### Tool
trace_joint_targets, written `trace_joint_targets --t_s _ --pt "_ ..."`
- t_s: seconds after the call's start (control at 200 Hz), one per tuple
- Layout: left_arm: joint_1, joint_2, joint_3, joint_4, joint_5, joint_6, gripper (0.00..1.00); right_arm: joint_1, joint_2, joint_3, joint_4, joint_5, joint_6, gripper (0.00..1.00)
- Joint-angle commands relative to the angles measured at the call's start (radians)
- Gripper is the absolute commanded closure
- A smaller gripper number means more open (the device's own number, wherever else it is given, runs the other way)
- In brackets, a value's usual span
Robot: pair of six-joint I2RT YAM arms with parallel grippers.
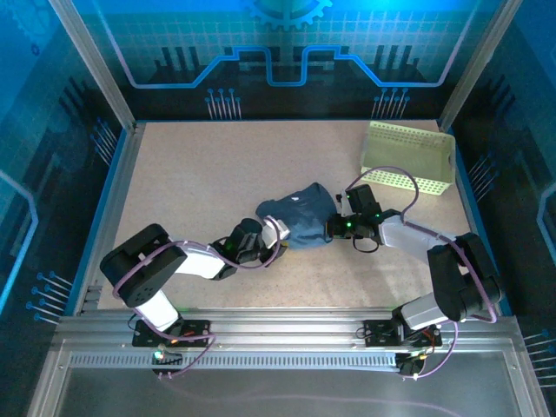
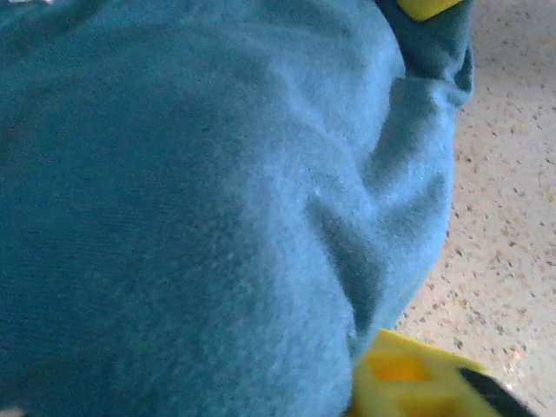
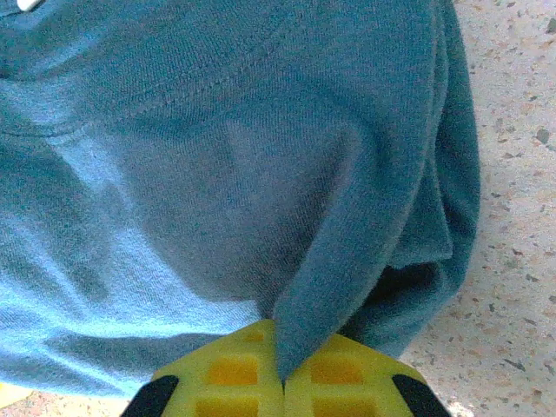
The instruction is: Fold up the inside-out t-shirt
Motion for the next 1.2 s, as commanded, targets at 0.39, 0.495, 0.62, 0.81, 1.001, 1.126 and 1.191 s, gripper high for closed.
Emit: trace_joint_targets --t_s 0.39,0.495,0.62,0.81,1.001,1.126,1.191 --pt "-0.007 -0.153 -0.083 -0.058 0.086 -0.091 0.86 -0.056 -0.02 0.041 -0.018 0.006 0.001 1.0" --pt "-0.006 -0.159 -0.093 -0.08 0.107 -0.166 0.82 -0.042 -0.029 0.034 -0.018 0.021 -0.004 1.0" --pt "-0.007 -0.168 -0.134 -0.054 0.113 -0.234 0.73 -0.037 -0.044 0.009 -0.016 0.043 -0.004 0.96" --pt "-0.008 -0.239 -0.169 -0.087 0.116 -0.257 0.68 -0.037 -0.062 0.011 -0.039 0.063 -0.015 0.86" --pt "-0.008 -0.484 -0.128 -0.226 0.012 -0.379 0.56 -0.029 -0.128 0.09 -0.193 0.24 -0.056 0.52" --pt "-0.007 -0.485 0.027 -0.349 0.032 -0.476 0.55 -0.021 -0.164 0.152 -0.211 0.243 -0.085 0.49" --pt "-0.007 -0.427 0.089 -0.344 0.034 -0.541 0.54 -0.012 -0.15 0.191 -0.186 0.181 -0.083 0.49"
